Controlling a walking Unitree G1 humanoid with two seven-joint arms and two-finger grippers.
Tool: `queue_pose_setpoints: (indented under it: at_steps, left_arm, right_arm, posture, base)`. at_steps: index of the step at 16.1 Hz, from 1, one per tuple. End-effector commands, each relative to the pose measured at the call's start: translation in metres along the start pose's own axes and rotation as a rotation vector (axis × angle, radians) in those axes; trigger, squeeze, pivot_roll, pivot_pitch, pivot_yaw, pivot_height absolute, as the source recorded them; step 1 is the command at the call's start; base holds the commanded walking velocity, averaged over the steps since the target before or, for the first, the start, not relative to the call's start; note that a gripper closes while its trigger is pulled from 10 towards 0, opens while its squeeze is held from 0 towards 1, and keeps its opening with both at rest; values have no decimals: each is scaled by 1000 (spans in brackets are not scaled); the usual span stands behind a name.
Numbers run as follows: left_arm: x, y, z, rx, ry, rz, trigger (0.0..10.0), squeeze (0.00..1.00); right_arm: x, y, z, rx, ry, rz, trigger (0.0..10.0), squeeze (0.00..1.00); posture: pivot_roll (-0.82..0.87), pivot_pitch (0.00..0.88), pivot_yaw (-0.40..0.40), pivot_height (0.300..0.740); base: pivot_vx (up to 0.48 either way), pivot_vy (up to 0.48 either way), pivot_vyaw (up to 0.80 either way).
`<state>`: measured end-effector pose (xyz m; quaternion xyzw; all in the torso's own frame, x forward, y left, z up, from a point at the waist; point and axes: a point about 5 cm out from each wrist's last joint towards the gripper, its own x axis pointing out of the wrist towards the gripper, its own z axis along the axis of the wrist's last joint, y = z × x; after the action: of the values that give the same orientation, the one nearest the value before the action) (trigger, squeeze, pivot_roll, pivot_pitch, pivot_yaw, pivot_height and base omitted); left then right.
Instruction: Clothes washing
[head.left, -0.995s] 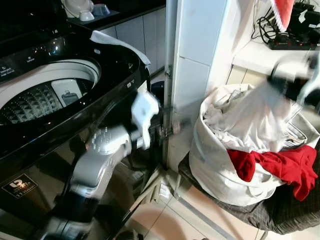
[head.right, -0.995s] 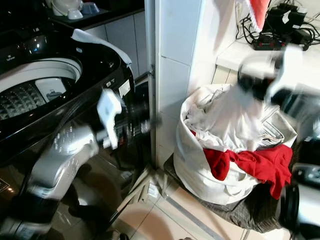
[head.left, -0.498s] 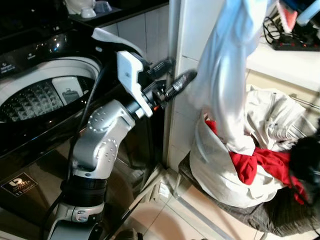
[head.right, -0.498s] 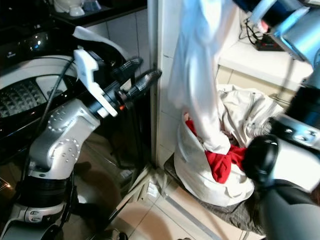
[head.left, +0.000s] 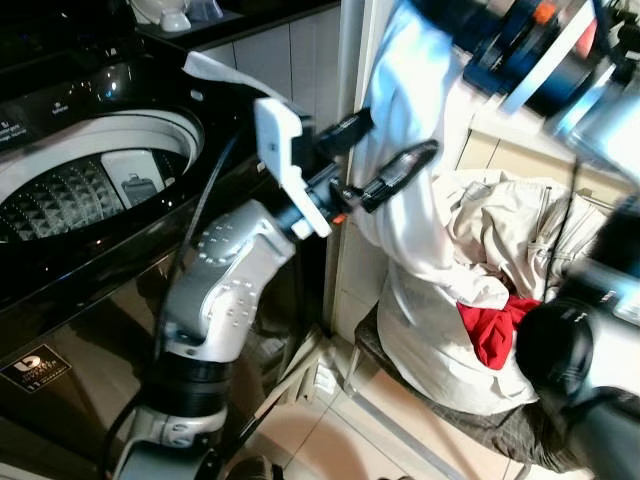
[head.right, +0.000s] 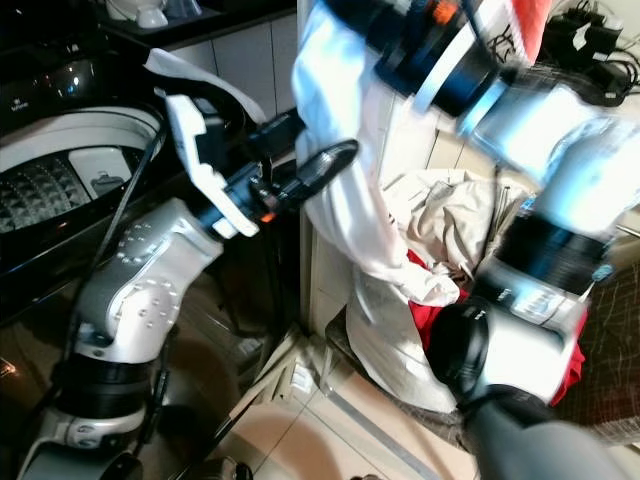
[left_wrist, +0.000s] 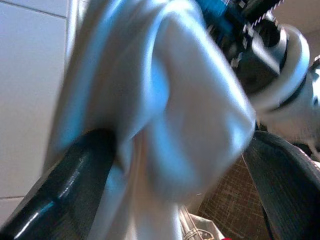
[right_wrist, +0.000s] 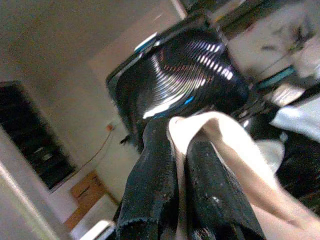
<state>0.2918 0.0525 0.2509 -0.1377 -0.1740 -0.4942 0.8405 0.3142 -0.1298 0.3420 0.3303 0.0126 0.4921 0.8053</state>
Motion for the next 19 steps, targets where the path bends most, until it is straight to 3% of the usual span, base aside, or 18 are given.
queue_pose_setpoints:
  at_steps: [1,6,7,8,9,19]
  left_arm:
    - [4,1,2,22,-7,3,10000,1000]
    - [3,8,-3,102,19,56,10000,1000]
    - [2,10,-5,108,31,69,4902,416]
    - [2,10,-5,108,31,69,4902,416]
    - [0,12,-8,107,55,72,0,0]
    - [-4,14,-6,95,31,73,0,0]
  right_arm:
    - [4,7,-10,-7,34,15,0,0]
    - [6,12,-28,26,75,26,0,0]
    - [6,12,-29,28,74,21,0,0]
    - [6,12,-29,28,74,21,0,0]
    - [5,12,-30,32,71,15,0,0]
    - [3,12,-35,31,86,-10,0,0]
  posture:
    - [31,0,-10,740]
    - [33,0,-15,740]
    - [33,0,-15,740]
    - [33,0,-15,740]
    - [33,0,-15,740]
    - [39,0,-12,740]
  base:
    - [0,0,0]
    - [0,0,0]
    - [0,0,0]
    - [0,0,0]
    - [0,0,0]
    - [0,0,0]
